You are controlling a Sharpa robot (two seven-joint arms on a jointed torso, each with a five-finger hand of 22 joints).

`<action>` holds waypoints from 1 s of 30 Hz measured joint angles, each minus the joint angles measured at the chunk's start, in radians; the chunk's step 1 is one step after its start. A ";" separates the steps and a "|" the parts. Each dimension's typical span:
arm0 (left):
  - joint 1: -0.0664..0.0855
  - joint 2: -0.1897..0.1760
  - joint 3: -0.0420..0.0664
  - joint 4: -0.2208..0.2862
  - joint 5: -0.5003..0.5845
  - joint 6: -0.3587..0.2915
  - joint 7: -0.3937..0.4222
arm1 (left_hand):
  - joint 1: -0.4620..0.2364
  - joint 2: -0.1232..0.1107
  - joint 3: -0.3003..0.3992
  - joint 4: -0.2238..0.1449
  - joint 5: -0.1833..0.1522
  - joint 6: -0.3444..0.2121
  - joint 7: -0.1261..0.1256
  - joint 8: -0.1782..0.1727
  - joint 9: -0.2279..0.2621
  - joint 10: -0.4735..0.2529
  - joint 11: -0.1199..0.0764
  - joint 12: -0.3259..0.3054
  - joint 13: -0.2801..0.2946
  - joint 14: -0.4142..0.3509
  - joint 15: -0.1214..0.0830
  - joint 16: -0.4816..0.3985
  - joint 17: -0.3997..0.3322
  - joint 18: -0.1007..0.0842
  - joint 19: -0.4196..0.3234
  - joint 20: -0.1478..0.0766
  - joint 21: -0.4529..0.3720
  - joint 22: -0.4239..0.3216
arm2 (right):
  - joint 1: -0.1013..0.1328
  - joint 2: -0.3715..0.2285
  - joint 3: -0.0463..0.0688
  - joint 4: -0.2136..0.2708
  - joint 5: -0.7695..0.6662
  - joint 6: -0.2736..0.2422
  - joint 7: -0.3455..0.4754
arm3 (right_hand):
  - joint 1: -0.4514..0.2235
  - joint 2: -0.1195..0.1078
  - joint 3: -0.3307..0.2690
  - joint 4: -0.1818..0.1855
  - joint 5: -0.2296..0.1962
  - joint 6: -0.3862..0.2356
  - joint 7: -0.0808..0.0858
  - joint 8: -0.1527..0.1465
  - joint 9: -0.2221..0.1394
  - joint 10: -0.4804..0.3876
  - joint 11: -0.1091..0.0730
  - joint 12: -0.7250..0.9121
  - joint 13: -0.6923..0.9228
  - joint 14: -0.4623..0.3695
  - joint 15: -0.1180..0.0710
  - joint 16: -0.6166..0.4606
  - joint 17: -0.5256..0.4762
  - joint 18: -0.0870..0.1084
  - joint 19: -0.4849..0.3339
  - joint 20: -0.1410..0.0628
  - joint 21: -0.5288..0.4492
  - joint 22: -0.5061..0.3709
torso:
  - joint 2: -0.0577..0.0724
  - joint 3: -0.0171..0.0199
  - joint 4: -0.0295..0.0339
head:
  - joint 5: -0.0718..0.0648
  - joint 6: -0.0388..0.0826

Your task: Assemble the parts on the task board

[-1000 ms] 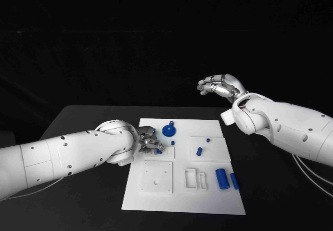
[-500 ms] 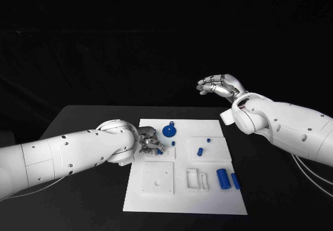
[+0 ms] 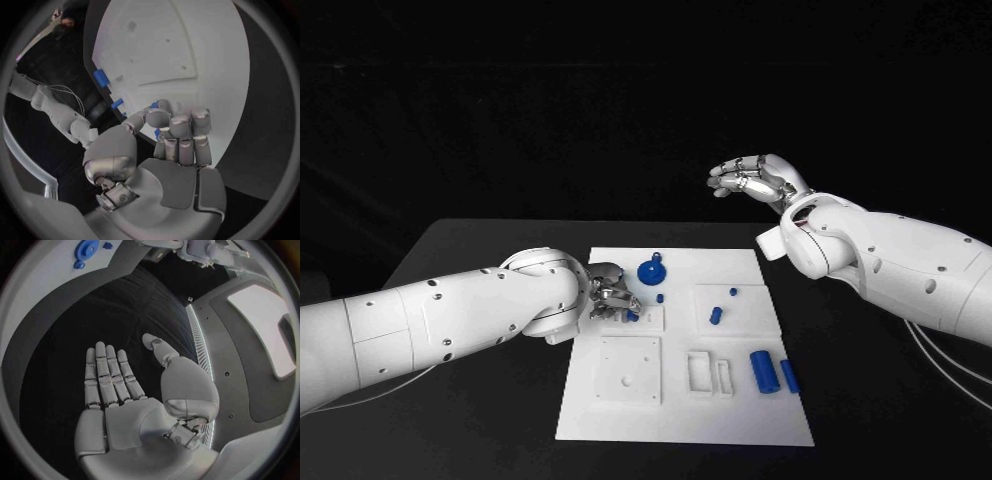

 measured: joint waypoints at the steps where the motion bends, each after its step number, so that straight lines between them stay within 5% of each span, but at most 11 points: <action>1: 0.000 0.000 0.000 0.000 0.000 0.000 0.000 | -0.001 -0.001 0.000 0.004 -0.004 0.000 0.000 0.000 0.000 0.000 0.000 0.000 0.000 0.000 0.000 0.000 0.000 0.000 0.000 0.000 0.000 0.000 | 0.000 0.000 0.000 0.000 0.000 0.000 0.000 | 0.000 0.000 0.000 0.000 0.000 0.000 0.000 0.000 0.000 0.000 0.000 0.000 0.000 0.000 0.000 0.000 0.000 0.000 0.000 0.000 0.000 0.000 | 0.000 -0.0001 0.0001 | 0.000 0.000; 6: -0.003 0.000 -0.002 0.001 0.002 0.007 -0.002 | -0.021 -0.027 -0.003 0.021 -0.038 0.050 -0.025 0.005 0.001 0.001 -0.001 0.000 -0.002 -0.004 -0.003 0.000 -0.002 0.001 0.000 0.000 0.000 0.001 | -0.001 0.000 0.000 -0.001 0.000 0.001 0.000 | -0.004 0.004 0.000 0.000 0.000 0.000 0.000 0.000 0.000 0.000 0.000 0.000 0.000 0.000 0.000 0.000 0.000 0.000 0.000 0.000 0.000 0.000 | 0.000 -0.0003 0.0003 | 0.001 -0.001; 15: -0.003 0.000 -0.002 0.002 0.003 0.013 -0.006 | -0.035 -0.060 -0.014 0.043 -0.060 0.062 -0.031 0.010 0.000 0.002 -0.002 0.000 -0.004 -0.004 -0.004 0.000 -0.005 0.001 0.000 0.000 0.000 0.001 | -0.002 0.000 0.000 -0.001 0.000 0.001 0.000 | -0.004 0.004 0.000 0.000 0.000 0.000 0.000 0.000 0.000 0.000 0.000 0.000 -0.001 0.000 0.000 0.000 -0.001 0.000 0.000 0.000 0.000 0.000 | 0.000 -0.0006 0.0004 | 0.001 -0.002; 24: -0.003 0.000 -0.002 0.001 0.003 0.014 -0.007 | -0.047 -0.072 -0.017 0.059 -0.075 0.069 -0.037 0.011 0.000 0.000 0.000 0.004 -0.006 -0.004 -0.004 0.000 -0.006 0.001 0.000 0.000 -0.004 0.002 | -0.006 0.001 0.000 -0.002 0.000 0.002 0.000 | -0.004 0.004 0.000 0.000 0.000 0.000 0.000 0.000 -0.001 0.000 0.000 0.000 -0.002 0.000 0.000 0.000 -0.002 0.000 0.000 0.000 0.000 0.000 | 0.000 -0.0007 0.0005 | 0.000 -0.003; 26: -0.004 0.000 -0.003 0.001 0.003 0.014 -0.007 | -0.051 -0.076 -0.017 0.069 -0.119 0.076 -0.044 0.011 0.000 0.000 0.000 0.004 -0.007 -0.005 -0.005 0.000 -0.008 0.001 0.000 0.000 -0.004 0.003 | -0.007 0.001 0.000 -0.003 0.000 0.002 0.000 | -0.004 0.004 0.000 0.000 0.000 0.000 0.000 0.000 -0.001 0.000 0.000 0.000 -0.002 -0.003 0.003 0.000 -0.002 0.000 0.000 0.000 0.000 0.000 | 0.000 -0.0006 0.0005 | 0.000 -0.003; 27: -0.005 0.001 -0.005 0.001 0.003 0.014 -0.008 | -0.056 -0.081 -0.017 0.078 -0.154 0.169 -0.085 0.008 0.000 -0.037 -0.019 0.004 -0.008 -0.008 -0.007 0.000 -0.008 0.001 0.000 0.000 -0.004 0.004 | -0.008 0.001 0.000 -0.003 0.000 0.002 0.000 | -0.004 0.004 0.000 0.000 0.000 0.000 0.000 0.000 -0.001 0.000 0.000 0.000 -0.002 -0.003 0.003 0.000 -0.002 0.000 0.000 0.000 0.000 0.000 | 0.000 -0.0005 0.0005 | 0.000 -0.003; 30: -0.008 0.001 -0.006 -0.001 0.003 0.015 -0.009 | -0.065 -0.090 -0.019 0.092 -0.231 0.202 -0.105 0.008 0.001 -0.047 -0.038 0.004 -0.009 -0.012 -0.013 0.004 -0.010 0.001 0.000 0.000 -0.006 0.005 | -0.008 0.002 0.000 -0.003 0.000 0.002 0.000 | -0.004 0.004 0.000 0.000 0.000 0.000 0.000 0.000 -0.001 0.000 0.000 0.000 -0.003 -0.003 0.003 0.000 -0.002 0.000 0.000 0.000 0.000 0.000 | 0.000 -0.0003 0.0005 | 0.000 -0.002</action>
